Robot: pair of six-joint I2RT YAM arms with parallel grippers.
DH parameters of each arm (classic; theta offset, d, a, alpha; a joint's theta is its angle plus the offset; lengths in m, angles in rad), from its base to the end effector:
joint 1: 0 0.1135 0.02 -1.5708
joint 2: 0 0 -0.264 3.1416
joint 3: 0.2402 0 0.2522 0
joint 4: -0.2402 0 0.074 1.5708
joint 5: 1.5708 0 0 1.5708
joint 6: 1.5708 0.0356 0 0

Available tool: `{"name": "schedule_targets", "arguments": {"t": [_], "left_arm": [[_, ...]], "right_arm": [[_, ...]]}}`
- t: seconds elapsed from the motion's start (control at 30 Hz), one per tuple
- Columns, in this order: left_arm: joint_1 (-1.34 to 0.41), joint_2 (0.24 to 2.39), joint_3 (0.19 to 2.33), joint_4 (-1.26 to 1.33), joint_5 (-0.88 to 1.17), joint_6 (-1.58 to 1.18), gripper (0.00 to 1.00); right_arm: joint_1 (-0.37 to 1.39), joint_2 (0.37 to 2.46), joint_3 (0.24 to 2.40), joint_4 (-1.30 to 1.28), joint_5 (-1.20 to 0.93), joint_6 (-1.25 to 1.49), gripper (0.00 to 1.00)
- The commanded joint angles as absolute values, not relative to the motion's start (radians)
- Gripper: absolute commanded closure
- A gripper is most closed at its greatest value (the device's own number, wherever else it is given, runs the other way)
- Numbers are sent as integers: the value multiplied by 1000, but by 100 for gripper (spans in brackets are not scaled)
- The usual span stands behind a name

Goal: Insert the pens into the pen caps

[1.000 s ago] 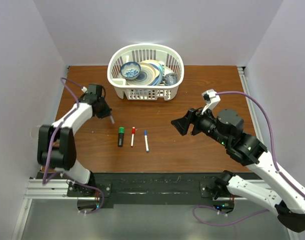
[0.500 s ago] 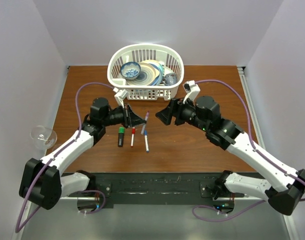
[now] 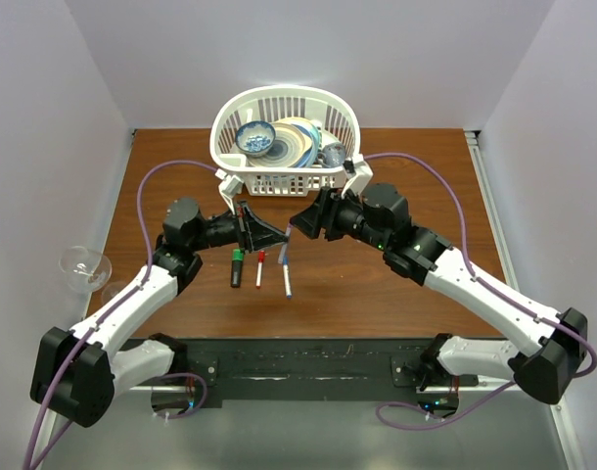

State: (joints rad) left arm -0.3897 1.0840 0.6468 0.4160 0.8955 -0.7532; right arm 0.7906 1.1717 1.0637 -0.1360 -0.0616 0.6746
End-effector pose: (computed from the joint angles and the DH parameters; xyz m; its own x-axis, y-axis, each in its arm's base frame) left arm 0.2115 -0.1169 0.2954 -0.6705 -0.1869 -0.7180 0.6864 0.2111 -0.6959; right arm 0.1910 0.1961 0.3635 -0.6021 0.2779 -0.7485 -0.4807 0.6224 0.6177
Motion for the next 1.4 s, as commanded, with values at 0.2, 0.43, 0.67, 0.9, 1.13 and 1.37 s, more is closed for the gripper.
{"name": "schedule_targets", "arguments": {"t": [0.2, 0.43, 0.67, 0.9, 1.13, 1.37], "left_arm": [[-394, 1071, 644, 557, 934, -824, 100], [-396, 1068, 650, 581, 963, -838, 99], [-394, 1049, 660, 482, 994, -755, 55], [-394, 1071, 660, 460, 1012, -732, 52], [-394, 1098, 660, 472, 1014, -730, 52], [-394, 1126, 655, 479, 1019, -726, 54]], "right_arm": [[859, 1206, 1058, -60, -17, 712, 55], [870, 1206, 1065, -45, -11, 700, 100], [870, 1157, 1084, -60, 20, 669, 100], [870, 1167, 1094, -52, 3, 673, 100], [870, 1175, 1086, -34, -28, 687, 100], [870, 1177, 1091, -28, -28, 686, 100]]}}
